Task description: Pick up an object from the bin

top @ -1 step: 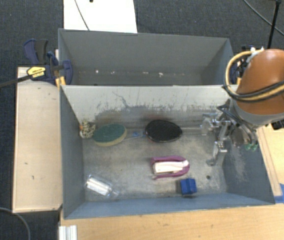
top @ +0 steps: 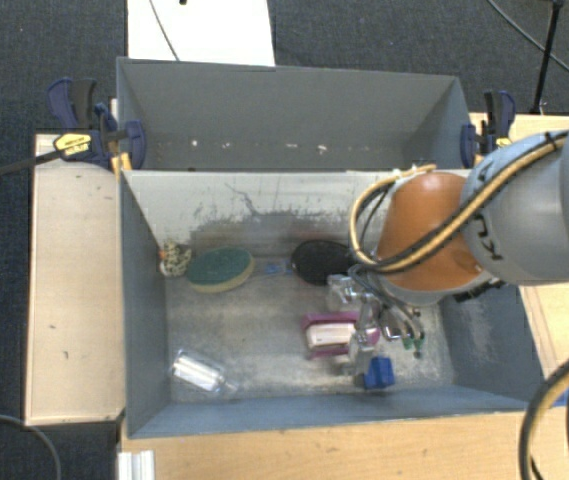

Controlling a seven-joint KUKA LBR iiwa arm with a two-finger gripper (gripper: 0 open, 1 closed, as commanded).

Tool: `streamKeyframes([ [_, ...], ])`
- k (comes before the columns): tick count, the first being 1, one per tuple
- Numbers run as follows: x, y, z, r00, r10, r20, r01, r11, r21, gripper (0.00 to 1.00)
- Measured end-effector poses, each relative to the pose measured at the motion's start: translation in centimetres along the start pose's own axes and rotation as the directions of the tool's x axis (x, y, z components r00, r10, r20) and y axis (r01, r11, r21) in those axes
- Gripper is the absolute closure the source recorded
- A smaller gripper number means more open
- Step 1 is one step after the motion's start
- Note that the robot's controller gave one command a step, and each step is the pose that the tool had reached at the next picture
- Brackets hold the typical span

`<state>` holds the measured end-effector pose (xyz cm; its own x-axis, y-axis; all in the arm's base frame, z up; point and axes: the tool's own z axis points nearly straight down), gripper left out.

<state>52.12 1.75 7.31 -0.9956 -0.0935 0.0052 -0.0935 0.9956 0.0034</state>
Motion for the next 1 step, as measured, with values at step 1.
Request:
streamKeyframes([
  [1,-0.22,-0.31,-0.48,1.000,0.003,0.008,-0.003,1.000,0.002,1.00],
])
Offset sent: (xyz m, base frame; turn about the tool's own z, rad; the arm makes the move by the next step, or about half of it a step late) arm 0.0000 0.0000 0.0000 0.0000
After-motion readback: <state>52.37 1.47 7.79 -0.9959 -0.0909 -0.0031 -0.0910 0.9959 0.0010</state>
